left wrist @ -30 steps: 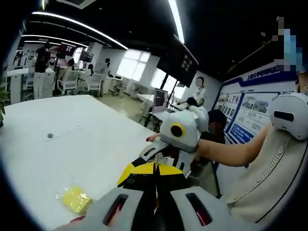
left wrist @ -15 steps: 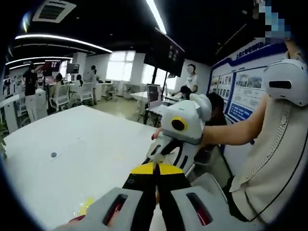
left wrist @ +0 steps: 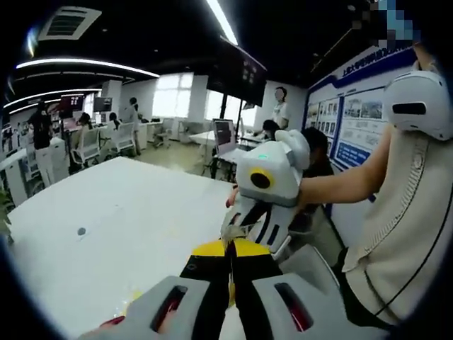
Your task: Compare the silicone blocks by pressing each to a similar depth, holding the contact briefly, and releasing to observe deformation and rebound differences across the visible hardness samples.
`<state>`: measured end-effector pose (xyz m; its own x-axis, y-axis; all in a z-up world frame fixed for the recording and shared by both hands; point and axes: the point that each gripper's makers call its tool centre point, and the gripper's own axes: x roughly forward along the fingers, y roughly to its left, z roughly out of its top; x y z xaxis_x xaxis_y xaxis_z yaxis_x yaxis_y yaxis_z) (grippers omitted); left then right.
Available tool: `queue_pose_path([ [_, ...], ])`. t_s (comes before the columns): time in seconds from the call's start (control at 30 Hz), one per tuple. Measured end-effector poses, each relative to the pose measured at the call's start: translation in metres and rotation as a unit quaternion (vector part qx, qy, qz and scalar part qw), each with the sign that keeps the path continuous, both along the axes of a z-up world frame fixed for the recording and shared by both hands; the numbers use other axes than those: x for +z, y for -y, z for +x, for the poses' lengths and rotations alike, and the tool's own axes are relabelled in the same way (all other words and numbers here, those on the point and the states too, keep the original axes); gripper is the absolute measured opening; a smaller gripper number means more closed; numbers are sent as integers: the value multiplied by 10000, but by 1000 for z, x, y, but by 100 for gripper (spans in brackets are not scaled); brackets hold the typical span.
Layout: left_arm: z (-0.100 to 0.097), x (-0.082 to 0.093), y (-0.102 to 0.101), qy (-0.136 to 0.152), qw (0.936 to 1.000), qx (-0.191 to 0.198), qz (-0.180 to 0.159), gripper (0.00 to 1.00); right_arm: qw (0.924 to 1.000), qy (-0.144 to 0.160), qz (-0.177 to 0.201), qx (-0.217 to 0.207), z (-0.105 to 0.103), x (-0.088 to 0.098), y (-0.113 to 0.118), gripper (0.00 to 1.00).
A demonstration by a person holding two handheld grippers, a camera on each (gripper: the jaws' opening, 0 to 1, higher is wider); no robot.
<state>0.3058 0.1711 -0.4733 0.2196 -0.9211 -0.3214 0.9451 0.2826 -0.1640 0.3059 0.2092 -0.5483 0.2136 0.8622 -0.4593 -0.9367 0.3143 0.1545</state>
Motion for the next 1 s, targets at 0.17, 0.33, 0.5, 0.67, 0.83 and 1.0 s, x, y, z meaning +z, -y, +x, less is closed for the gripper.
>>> queue_pose_path([
  [0.17, -2, 0, 1, 273, 9995, -142, 109, 0, 10000, -84, -14, 25, -2, -1, 1, 12],
  [0.33, -5, -1, 3, 548, 9976, -294, 297, 0, 9999, -143, 7, 64, -6, -2, 1, 13],
  [0.5, -6, -4, 1, 504, 9975, -323, 387, 0, 9996, -247, -49, 93, -10, -6, 2, 13],
  [0.67, -7, -6, 1, 449, 9976, -332, 421, 0, 9995, -284, -57, 116, -12, -8, 2, 13],
  [0.83, -7, -7, 1, 443, 9973, -361, 463, 0, 9995, -294, -69, 121, -12, -8, 2, 13],
  [1.0, -9, -8, 2, 442, 9970, -381, 507, 0, 9995, -250, -104, 163, -13, -9, 3, 14],
])
